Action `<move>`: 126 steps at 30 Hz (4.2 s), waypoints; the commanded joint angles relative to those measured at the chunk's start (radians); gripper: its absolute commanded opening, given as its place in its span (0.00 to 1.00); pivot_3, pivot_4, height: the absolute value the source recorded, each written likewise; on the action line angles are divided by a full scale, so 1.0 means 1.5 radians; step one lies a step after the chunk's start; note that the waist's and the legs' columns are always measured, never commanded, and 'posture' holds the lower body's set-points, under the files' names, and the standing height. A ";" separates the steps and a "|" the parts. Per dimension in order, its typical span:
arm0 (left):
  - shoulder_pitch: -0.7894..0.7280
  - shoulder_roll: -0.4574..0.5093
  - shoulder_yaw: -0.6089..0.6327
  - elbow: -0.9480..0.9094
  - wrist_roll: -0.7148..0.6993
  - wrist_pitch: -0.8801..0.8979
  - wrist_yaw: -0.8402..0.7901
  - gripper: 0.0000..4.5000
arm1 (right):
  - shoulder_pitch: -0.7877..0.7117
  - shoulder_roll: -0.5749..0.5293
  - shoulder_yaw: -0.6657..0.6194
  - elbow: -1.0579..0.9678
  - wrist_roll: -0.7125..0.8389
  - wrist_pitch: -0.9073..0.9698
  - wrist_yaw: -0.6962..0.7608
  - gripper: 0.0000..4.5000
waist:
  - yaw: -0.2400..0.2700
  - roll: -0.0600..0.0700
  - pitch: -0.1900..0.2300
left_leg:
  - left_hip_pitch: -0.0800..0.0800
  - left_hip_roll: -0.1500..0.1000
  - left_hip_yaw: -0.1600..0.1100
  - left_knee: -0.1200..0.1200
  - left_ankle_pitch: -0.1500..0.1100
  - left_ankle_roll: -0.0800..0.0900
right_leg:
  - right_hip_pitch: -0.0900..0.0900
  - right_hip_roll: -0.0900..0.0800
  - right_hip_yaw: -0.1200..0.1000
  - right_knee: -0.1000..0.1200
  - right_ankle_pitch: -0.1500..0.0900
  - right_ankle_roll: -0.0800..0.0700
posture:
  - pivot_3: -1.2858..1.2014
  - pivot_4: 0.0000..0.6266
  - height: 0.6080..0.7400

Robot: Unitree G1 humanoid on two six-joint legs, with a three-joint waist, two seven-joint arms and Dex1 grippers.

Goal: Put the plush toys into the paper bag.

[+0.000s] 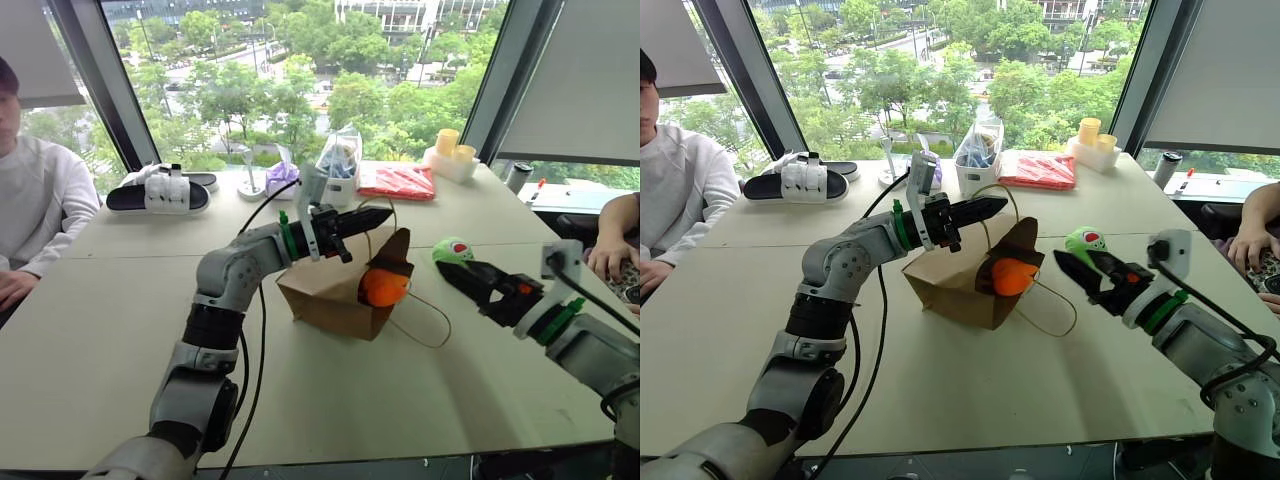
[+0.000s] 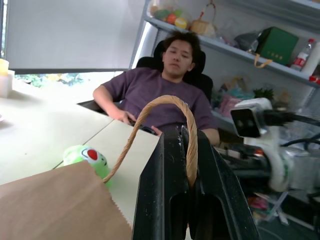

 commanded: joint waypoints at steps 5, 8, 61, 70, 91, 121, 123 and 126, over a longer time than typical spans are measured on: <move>-0.009 -0.004 0.047 -0.038 -0.058 0.037 0.030 0.00 | -0.219 -0.019 0.247 0.385 -0.380 -0.222 -0.024 0.99 | -0.006 0.000 0.000 | 0.000 0.000 0.001 0.000 0.000 -0.001 | -0.001 0.000 0.001 0.001 0.000 0.000 | 0.52 0.24 1.00; 0.003 0.001 0.057 -0.058 -0.072 0.049 0.046 0.00 | -0.309 0.002 0.284 0.542 -0.454 -0.294 -0.028 0.99 | -0.005 0.000 0.000 | -0.001 0.000 0.001 -0.001 0.002 -0.003 | -0.003 0.000 0.001 0.002 0.000 0.000 | 0.52 0.24 1.00; 0.012 0.001 0.075 -0.064 -0.167 0.113 0.060 0.00 | -0.253 -0.052 0.360 0.112 -0.281 -0.092 0.264 0.01 | 0.001 0.000 0.001 | -0.001 0.000 0.000 0.000 0.001 -0.002 | -0.002 0.000 0.000 0.000 0.000 0.000 | 0.52 0.24 1.00; 0.018 -0.021 0.103 -0.071 -0.200 0.115 0.110 0.00 | -0.334 0.012 0.421 0.224 -0.361 -0.159 0.302 0.01 | 0.001 0.000 0.001 | -0.001 0.000 -0.001 -0.001 0.002 -0.004 | -0.002 0.000 0.000 0.000 0.000 0.000 | 0.52 0.24 1.00; 0.018 -0.017 0.205 -0.018 -0.310 0.122 0.193 0.00 | -0.278 0.071 0.389 0.157 -0.316 -0.074 0.316 0.99 | 0.000 0.000 0.001 | -0.001 0.000 -0.001 -0.001 0.002 -0.004 | -0.002 0.000 0.000 0.000 0.000 0.000 | 0.52 0.24 1.00; 0.046 0.002 0.204 -0.012 -0.344 0.132 0.195 0.00 | 0.101 0.127 -0.112 -0.052 0.094 0.132 0.032 0.99 | 0.013 -0.001 0.000 | -0.001 0.000 0.000 -0.002 0.000 -0.001 | -0.002 0.000 0.001 0.000 0.000 -0.001 | 0.52 0.24 1.00; 0.046 0.000 0.200 -0.008 -0.343 0.133 0.193 0.00 | 0.115 0.183 -0.088 -0.053 0.112 0.116 0.002 0.99 | 0.008 0.000 0.000 | 0.000 0.000 0.000 -0.002 0.000 -0.001 | -0.002 0.000 0.001 0.000 0.000 -0.001 | 0.52 0.24 1.00; 0.045 -0.002 0.194 -0.006 -0.342 0.134 0.189 0.00 | 0.098 0.254 -0.052 -0.032 0.125 0.081 -0.034 0.99 | 0.000 0.000 0.000 | 0.000 0.000 0.000 -0.001 0.001 -0.001 | -0.002 0.000 0.001 0.000 0.000 -0.001 | 0.52 0.24 1.00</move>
